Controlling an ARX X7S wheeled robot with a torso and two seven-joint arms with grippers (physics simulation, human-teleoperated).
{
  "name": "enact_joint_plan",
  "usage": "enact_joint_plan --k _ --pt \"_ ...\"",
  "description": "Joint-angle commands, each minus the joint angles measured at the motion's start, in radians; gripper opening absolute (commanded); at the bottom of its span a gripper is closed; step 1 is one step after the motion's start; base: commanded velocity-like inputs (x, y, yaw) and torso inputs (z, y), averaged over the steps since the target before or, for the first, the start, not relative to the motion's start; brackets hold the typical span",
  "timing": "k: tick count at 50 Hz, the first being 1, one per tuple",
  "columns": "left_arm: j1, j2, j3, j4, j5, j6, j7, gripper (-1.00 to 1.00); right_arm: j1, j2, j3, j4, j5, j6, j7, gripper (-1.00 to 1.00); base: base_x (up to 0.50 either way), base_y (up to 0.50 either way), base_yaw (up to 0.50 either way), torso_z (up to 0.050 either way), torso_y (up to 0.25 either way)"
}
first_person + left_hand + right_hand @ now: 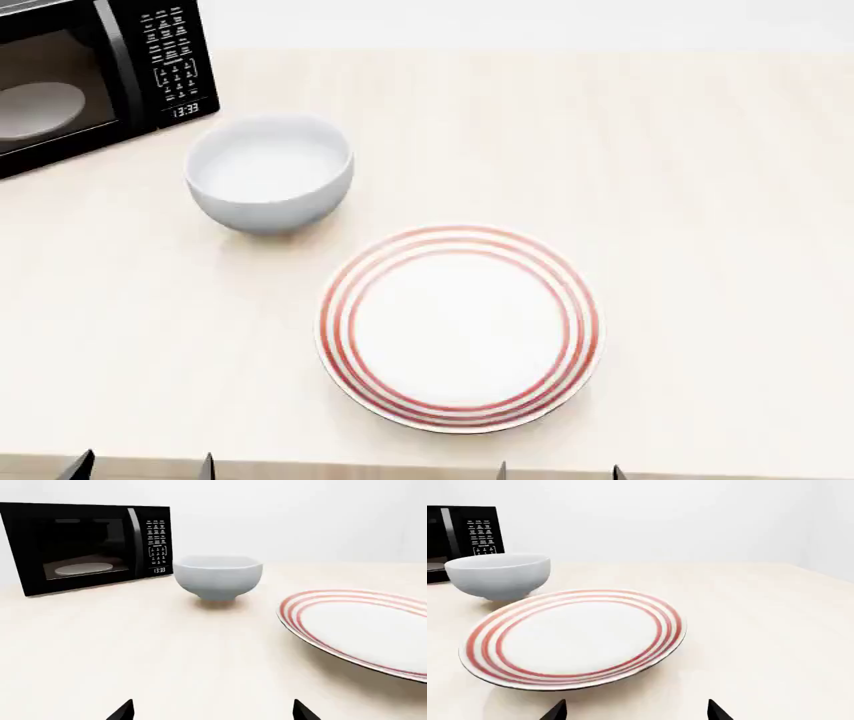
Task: Open the microwave.
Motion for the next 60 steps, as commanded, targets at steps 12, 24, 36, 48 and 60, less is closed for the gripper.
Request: enact_joint_plan --k 12,24,36,48,60 --pt "0.087 -0.054 0.053 0.182 -0.047 -0.013 -0.04 1.0 -0.074 0.054 -0.095 -0.22 0.001 0.055 0.061 1.0 0.0 0.0 0.0 0.0 0.0" --pt "0.087 -0.074 0.076 0.169 -0.058 0.002 -0.063 1.0 -0.075 0.074 -0.12 -0.217 0.019 0.036 0.079 1.0 0.05 0.25 0.0 0.0 0.0" --pt "0.081 -0.088 0.095 0.154 -0.062 0.01 -0.08 1.0 -0.078 0.093 -0.137 -0.216 0.034 0.022 0.089 1.0 0.11 0.38 0.0 0.0 0.0" --pt "0.073 -0.102 0.115 0.14 -0.073 0.014 -0.091 1.0 -0.064 0.104 -0.157 -0.192 0.05 0.013 0.099 1.0 0.18 0.38 0.0 0.0 0.0" --pt "0.08 -0.118 0.13 0.145 -0.084 0.018 -0.104 1.0 -0.071 0.121 -0.172 -0.194 0.065 0.004 0.107 1.0 0.23 0.39 0.0 0.0 0.0"
